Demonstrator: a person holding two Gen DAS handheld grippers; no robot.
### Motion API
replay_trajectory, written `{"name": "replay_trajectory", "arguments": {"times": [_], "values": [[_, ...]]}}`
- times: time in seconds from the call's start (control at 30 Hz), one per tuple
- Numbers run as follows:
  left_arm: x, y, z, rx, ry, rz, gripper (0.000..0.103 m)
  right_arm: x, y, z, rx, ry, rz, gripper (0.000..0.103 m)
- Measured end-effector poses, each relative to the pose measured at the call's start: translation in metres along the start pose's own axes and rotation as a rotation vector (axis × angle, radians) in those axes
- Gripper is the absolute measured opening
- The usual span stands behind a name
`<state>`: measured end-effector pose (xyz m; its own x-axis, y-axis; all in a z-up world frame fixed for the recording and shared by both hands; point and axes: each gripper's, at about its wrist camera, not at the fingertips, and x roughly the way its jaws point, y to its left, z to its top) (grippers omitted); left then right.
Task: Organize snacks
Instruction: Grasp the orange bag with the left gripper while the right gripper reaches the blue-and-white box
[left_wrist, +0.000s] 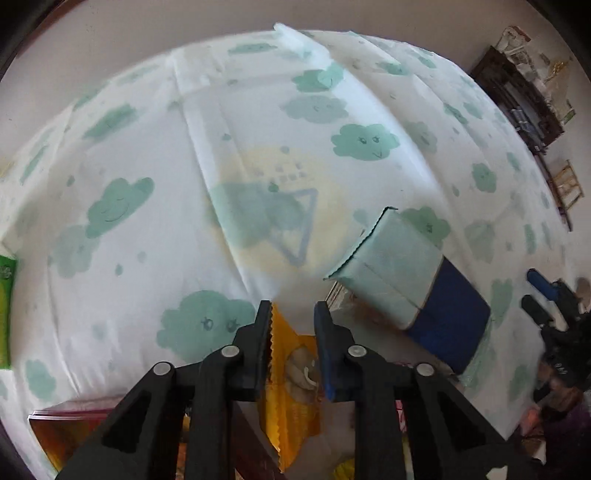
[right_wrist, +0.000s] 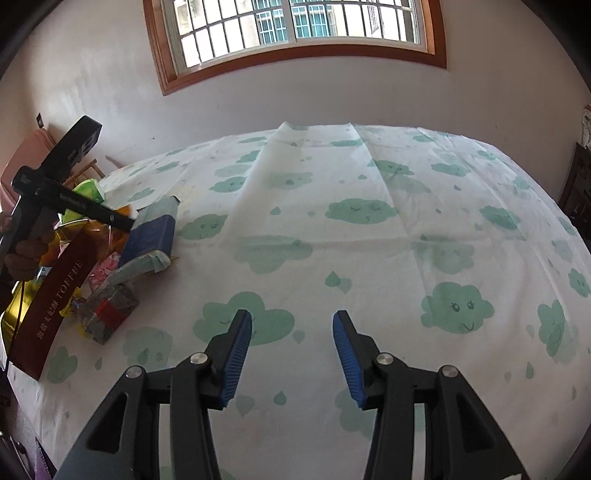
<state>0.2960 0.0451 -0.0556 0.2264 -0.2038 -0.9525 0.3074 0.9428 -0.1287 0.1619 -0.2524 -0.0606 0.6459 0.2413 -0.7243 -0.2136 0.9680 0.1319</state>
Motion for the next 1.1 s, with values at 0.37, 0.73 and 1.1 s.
{"name": "replay_trajectory", "arguments": {"times": [0.37, 0.73, 1.1], "values": [[-0.068, -0.019, -0.032, -0.095, -0.169, -0.017, 0.013, -0.001, 0.0, 0.0, 0.002, -0.003, -0.028, 0.047], [-0.141, -0.04, -0.08, -0.194, -0.268, -0.014, 0.013, -0.003, 0.009, -0.001, -0.051, -0.018, -0.047, 0.047], [-0.178, -0.016, -0.143, -0.34, -0.316, 0.012, 0.013, -0.004, 0.056, 0.027, -0.062, -0.06, 0.16, 0.063]]}}
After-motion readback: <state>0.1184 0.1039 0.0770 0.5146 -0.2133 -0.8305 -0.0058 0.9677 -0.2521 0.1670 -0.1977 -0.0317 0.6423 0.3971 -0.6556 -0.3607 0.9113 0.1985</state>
